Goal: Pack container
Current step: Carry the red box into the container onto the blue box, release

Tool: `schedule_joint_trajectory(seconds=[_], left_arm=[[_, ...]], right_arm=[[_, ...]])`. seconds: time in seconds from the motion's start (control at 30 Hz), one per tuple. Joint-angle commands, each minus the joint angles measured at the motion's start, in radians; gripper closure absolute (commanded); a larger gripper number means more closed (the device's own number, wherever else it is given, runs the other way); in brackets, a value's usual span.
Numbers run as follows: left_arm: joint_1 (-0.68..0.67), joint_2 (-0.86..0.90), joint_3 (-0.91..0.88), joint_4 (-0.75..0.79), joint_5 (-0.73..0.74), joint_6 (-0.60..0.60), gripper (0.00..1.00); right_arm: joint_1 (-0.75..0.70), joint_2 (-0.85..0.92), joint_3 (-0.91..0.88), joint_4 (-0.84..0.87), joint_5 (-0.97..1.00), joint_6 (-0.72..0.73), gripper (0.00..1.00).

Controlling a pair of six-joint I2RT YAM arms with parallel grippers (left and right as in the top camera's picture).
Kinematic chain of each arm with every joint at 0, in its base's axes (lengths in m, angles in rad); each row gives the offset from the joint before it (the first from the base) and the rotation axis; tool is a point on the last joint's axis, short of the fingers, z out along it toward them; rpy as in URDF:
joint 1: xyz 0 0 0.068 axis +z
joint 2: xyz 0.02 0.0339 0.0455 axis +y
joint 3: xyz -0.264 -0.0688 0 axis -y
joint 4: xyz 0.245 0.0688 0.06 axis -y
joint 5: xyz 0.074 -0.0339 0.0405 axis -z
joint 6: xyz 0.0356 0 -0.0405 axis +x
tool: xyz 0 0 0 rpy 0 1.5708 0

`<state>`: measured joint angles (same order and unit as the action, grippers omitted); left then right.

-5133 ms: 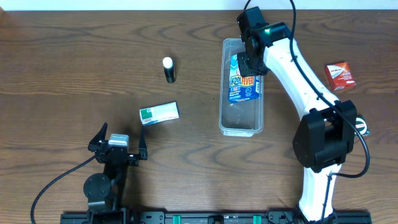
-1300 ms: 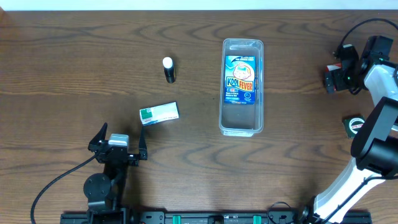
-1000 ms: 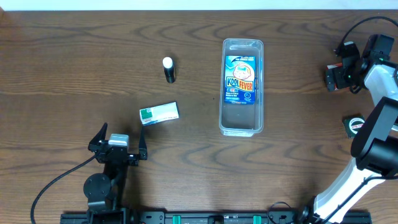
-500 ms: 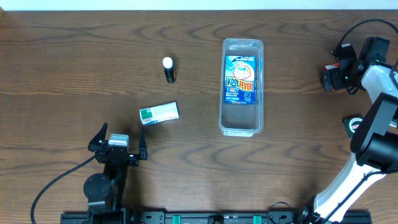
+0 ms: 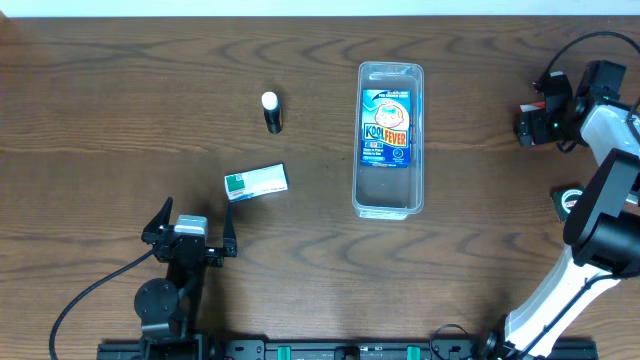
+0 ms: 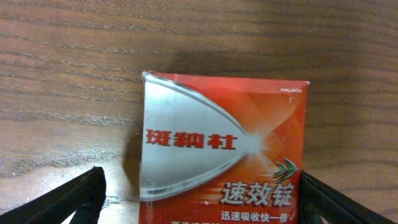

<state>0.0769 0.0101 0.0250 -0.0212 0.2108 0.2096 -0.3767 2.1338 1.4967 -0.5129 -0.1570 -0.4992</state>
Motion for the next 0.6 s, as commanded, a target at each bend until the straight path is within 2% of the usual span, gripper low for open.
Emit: schedule_joint_trajectory(seconds=[0.0, 0.1, 0.23, 0.57], left_arm=[[0.003, -0.005, -0.021, -0.026, 0.017, -0.005, 0.02], [0.003, -0.005, -0.021, -0.026, 0.017, -0.005, 0.02], [0.003, -0.005, -0.021, -0.026, 0.017, -0.005, 0.02], [0.003, -0.005, -0.021, -0.026, 0.017, -0.005, 0.02]], right_arm=[[-0.01, 0.012, 0.002, -0.003, 0.0, 0.005, 0.11], [-0.01, 0.012, 0.002, -0.003, 0.004, 0.005, 0.16], [-0.01, 0.012, 0.002, -0.004, 0.004, 0.01, 0.3], [-0.008, 0.011, 0.003, 0.0, 0.002, 0.102, 0.31]])
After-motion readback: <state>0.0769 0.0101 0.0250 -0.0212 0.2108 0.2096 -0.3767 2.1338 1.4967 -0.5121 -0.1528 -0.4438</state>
